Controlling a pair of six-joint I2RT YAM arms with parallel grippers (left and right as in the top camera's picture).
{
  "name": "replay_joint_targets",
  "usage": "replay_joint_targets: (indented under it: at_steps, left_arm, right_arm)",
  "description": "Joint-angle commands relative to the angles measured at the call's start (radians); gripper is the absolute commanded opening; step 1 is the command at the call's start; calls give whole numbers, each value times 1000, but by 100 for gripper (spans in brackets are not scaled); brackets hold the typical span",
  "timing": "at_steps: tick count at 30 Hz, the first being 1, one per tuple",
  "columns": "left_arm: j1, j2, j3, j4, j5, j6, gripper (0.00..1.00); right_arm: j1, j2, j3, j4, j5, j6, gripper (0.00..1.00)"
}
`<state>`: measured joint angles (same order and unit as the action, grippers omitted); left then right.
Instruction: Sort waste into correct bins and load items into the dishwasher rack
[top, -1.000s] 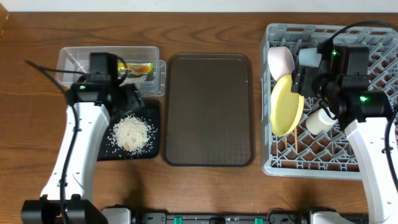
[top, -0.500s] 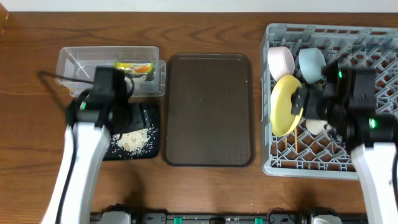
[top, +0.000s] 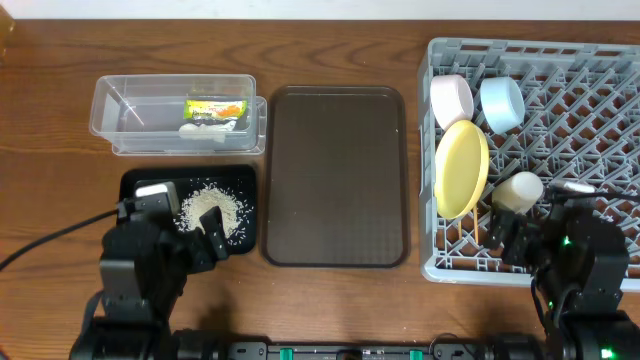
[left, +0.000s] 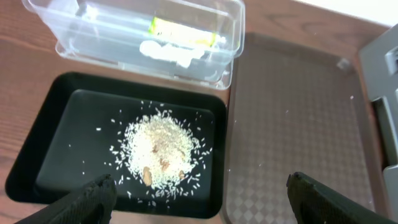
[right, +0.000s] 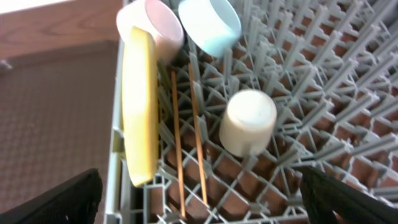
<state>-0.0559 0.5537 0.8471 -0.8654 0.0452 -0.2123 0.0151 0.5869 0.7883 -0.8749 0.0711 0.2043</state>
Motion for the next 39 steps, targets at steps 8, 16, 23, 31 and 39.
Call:
replay_joint_targets:
  at_steps: [8,16,23,31,39]
  left_arm:
    - [2,-19,-5,3,-14,2,91]
    - [2,-19,-5,3,-14,2,92]
    - [2,-19,-5,3,-14,2,92]
    - [2,-19,-5,3,-14,2,93]
    - [2,-19,-5,3,-14,2,93]
  right_arm:
    - [-5,-5,-11,-12,26,12,99]
    - [-5,-5,-11,-48,45,-4,99]
    - [-5,-6,-11,-215,47,-3,99]
    - [10,-96,-31,-197,53,-4,99]
    - [32,-329,-238,109,52,-4,99]
